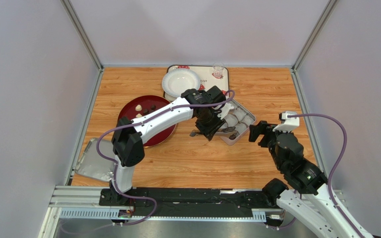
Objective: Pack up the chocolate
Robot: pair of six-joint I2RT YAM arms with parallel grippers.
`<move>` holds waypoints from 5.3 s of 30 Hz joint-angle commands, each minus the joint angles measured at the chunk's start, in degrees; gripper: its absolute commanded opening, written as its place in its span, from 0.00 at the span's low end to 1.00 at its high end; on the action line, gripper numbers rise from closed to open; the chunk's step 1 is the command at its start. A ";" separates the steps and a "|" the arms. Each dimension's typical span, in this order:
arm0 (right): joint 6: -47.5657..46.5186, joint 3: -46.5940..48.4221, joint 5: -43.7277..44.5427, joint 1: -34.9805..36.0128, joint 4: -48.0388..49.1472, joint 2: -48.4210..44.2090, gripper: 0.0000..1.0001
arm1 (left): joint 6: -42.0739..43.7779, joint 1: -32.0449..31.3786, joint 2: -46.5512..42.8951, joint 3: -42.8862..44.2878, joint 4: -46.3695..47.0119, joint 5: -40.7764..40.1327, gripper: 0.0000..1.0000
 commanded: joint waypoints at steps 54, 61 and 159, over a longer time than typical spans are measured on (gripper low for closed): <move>-1.13 -0.53 -4.18 0.30 3.22 1.31 0.80 | -30.60 27.72 -46.33 -47.15 -2.65 -20.28 0.46; -1.04 -0.70 -4.26 0.30 3.39 1.39 0.80 | -30.08 28.95 -44.75 -48.47 -1.78 -20.01 0.49; -0.86 -0.35 -1.01 0.30 1.37 -0.72 0.78 | -19.00 -1.20 4.21 6.20 10.44 1.61 0.27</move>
